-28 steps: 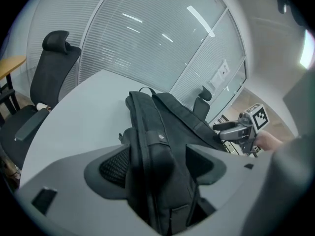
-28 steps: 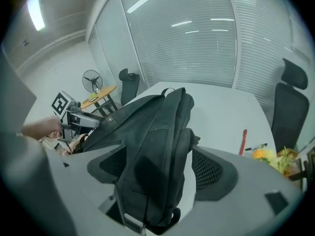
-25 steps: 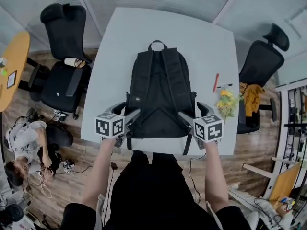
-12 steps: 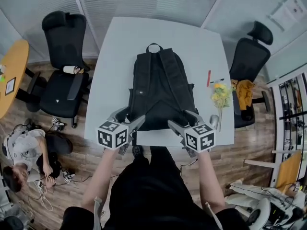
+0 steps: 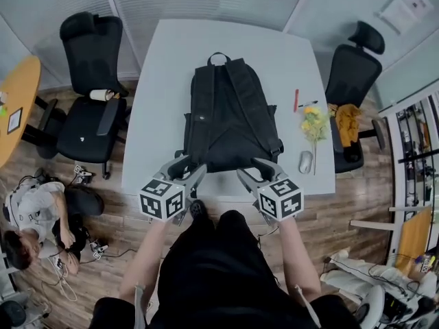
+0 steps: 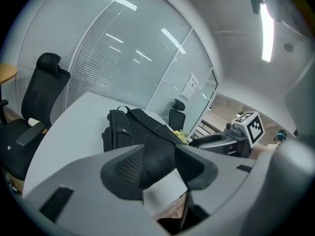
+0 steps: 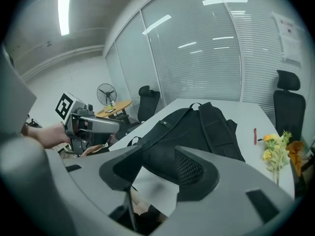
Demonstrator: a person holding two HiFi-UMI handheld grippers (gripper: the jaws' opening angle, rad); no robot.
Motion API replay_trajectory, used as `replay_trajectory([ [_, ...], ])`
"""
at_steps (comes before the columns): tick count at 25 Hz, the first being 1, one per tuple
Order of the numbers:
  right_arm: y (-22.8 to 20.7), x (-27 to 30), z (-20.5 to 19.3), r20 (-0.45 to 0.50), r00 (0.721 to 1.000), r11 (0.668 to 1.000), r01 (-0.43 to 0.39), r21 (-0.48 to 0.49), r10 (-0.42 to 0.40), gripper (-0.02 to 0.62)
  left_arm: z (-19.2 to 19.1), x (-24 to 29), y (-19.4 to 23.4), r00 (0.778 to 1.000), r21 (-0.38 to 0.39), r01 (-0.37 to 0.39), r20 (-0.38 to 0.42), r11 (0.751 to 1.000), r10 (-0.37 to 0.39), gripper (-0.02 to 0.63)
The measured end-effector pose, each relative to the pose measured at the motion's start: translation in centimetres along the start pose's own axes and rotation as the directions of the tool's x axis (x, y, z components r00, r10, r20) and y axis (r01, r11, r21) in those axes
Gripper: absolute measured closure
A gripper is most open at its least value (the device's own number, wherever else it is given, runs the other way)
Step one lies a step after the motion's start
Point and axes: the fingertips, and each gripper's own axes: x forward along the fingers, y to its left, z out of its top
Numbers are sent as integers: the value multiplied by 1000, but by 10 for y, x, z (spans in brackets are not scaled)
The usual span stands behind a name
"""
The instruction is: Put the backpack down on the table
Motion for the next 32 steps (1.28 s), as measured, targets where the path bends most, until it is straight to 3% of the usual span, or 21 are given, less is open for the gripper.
replay_trajectory([
  [13, 19, -62, 16, 137, 989, 996, -49, -75, 59, 476, 1, -23, -66, 997, 42, -28, 76, 999, 25, 529],
  [32, 38, -177, -42, 274, 958, 995, -77, -58, 91, 574, -42, -64, -188, 989, 130, -87, 126, 988, 71, 600],
])
